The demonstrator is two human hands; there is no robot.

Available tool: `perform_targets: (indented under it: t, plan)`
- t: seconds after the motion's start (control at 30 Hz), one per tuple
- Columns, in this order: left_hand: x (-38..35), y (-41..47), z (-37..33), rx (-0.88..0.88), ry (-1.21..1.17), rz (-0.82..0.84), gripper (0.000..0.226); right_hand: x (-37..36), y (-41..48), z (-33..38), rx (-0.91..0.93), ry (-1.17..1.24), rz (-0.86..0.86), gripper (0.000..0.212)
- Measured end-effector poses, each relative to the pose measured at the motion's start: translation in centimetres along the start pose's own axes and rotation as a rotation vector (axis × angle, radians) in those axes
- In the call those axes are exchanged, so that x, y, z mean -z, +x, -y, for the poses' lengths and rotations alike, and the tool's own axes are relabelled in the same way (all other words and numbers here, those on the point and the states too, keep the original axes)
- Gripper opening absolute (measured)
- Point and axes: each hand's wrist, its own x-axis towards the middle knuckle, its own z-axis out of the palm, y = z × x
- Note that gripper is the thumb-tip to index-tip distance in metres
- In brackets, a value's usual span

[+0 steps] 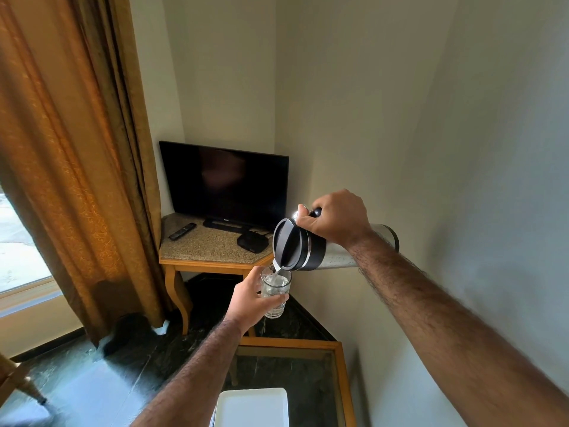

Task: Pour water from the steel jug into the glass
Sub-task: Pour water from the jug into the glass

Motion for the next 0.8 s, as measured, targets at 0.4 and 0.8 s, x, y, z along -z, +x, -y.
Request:
perform_targets:
  t: [0.4, 0.8]
  plan:
    - [-0.08, 0.52, -0.17, 0.004, 0.007, 0.001, 0.065, -0.68, 0.07, -0.49, 0.025, -0.005, 0.005, 0.057]
    - [-0.03, 0.85, 0.11, 0.002, 0.001, -0.001, 0.066, -0.87, 0.47, -0.32, 0.048, -0.005, -0.001, 0.058]
